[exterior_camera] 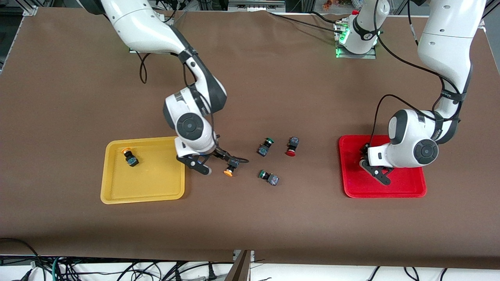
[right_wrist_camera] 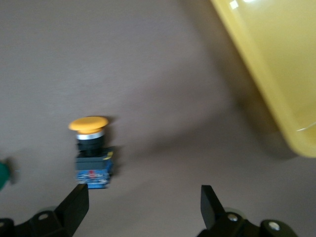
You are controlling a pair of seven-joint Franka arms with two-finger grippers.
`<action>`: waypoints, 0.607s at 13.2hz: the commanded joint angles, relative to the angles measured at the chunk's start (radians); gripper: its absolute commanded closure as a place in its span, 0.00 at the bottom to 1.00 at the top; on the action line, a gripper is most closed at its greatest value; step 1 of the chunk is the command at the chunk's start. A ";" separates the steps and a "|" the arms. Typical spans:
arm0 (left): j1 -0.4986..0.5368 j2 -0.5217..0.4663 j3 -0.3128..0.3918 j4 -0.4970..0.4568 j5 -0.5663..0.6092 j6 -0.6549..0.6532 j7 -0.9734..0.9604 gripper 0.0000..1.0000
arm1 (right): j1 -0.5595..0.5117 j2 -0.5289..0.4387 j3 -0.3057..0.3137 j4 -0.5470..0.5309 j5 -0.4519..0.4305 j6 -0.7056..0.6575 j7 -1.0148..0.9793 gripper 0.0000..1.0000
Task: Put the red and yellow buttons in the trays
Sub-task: 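Lower the red button into the red tray while the right gripper reaches another yellow button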
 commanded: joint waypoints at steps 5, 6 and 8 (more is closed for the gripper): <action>-0.007 -0.226 -0.087 0.031 -0.003 -0.229 -0.206 0.00 | 0.053 0.101 -0.007 0.014 0.000 0.252 0.093 0.02; -0.007 -0.232 -0.113 0.042 -0.003 -0.258 -0.280 0.00 | 0.054 0.110 -0.010 0.014 -0.002 0.256 0.093 0.13; -0.016 -0.208 -0.175 0.041 -0.005 -0.246 -0.415 0.00 | 0.054 0.118 -0.010 0.014 -0.022 0.265 0.088 0.46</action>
